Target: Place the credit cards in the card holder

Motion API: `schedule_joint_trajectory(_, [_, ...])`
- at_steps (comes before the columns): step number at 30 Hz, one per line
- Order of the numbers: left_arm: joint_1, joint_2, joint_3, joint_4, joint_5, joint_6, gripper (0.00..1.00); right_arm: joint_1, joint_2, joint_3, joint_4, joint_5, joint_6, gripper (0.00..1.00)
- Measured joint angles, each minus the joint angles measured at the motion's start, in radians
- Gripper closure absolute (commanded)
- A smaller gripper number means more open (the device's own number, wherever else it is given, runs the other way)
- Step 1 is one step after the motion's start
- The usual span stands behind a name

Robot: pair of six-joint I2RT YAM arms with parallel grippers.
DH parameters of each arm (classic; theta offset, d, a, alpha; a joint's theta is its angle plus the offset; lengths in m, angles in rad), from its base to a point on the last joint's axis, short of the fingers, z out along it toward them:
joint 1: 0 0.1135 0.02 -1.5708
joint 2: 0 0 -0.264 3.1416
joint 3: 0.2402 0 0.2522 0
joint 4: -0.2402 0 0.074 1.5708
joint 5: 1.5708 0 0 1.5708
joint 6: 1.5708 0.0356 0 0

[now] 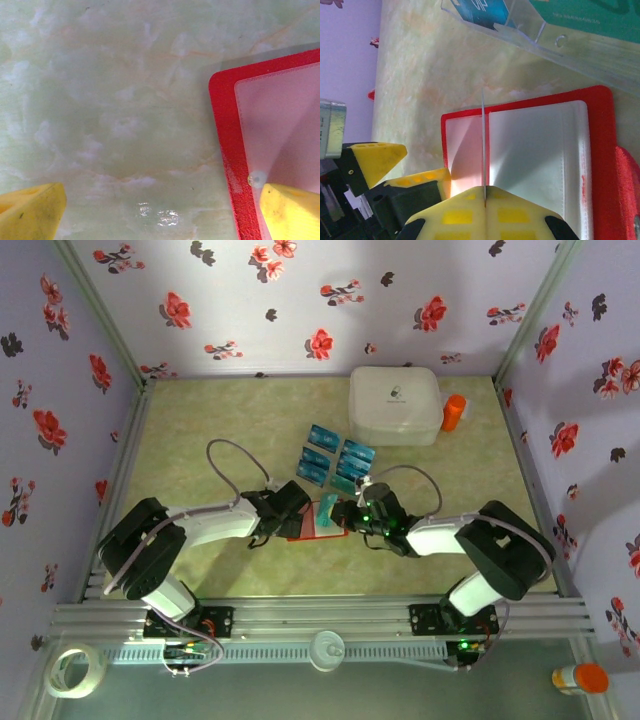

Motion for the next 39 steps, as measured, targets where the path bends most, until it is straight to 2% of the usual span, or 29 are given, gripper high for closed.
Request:
schedule_joint_trajectory(21, [0.000, 0.000, -0.014, 0.018, 0.000, -0.001, 0.00, 0.000, 0.108, 0.000, 0.129, -0.030, 0.024, 1.00])
schedule_joint_trajectory(39, [0.000, 0.000, -0.015, 0.019, 0.000, -0.001, 0.00, 0.000, 0.164, 0.001, 0.188, -0.111, 0.026, 1.00])
